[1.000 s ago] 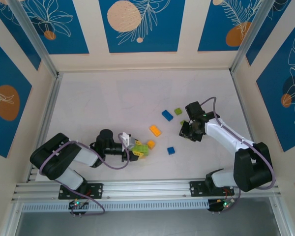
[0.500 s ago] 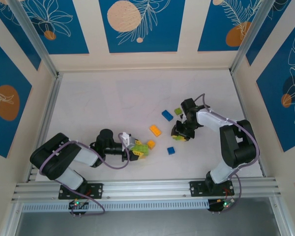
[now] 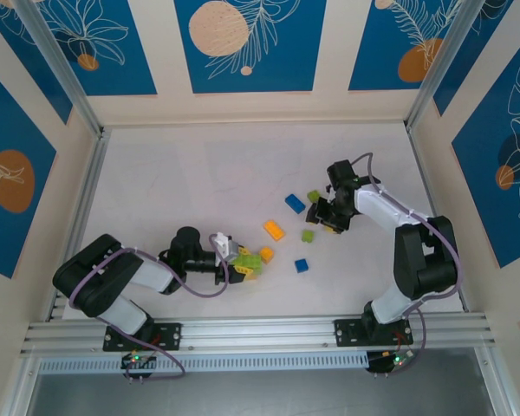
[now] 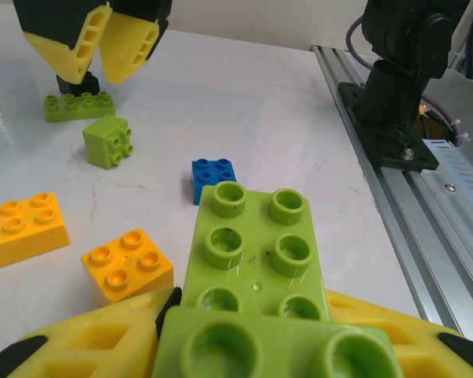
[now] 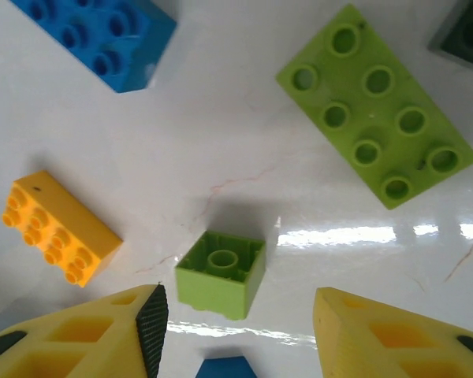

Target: Assemble a carrot with lego

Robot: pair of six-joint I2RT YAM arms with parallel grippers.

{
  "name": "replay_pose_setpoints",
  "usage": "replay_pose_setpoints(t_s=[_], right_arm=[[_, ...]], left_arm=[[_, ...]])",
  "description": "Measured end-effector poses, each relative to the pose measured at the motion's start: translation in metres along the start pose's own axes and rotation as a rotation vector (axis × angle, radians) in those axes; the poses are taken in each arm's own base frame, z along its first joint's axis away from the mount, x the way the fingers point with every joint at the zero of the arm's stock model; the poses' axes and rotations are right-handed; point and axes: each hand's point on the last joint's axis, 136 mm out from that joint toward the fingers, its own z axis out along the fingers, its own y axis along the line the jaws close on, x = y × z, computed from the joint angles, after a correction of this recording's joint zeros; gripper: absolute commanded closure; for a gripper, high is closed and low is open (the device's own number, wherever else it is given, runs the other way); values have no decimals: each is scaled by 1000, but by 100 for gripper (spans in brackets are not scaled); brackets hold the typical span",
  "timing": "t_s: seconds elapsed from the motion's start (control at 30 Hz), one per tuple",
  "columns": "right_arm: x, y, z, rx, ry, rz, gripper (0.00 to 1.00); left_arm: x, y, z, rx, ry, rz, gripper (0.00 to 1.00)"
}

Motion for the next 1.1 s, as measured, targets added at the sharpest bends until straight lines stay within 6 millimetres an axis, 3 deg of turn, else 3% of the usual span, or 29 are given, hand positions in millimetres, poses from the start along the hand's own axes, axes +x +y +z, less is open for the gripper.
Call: replay_pose_setpoints(t_s=[0.13,0.3,0.5,0.7,1.1], right_arm=[[-11,6,-6,60,-38,-81,43],[-71,28,-7,118,-131,-231,41],[-117,35,17,176,-133,-269,43],[-132,27,36,253,-102,-340,42],[-130,13,40,256,-57,-471,42]], left_arm=[[0,0,0,0,0,1,55],[0,0,0,0,1,2,55],[0,0,0,0,1,3,55],[0,0,0,0,1,3,56],[-1,1,1,0,3,3,56]])
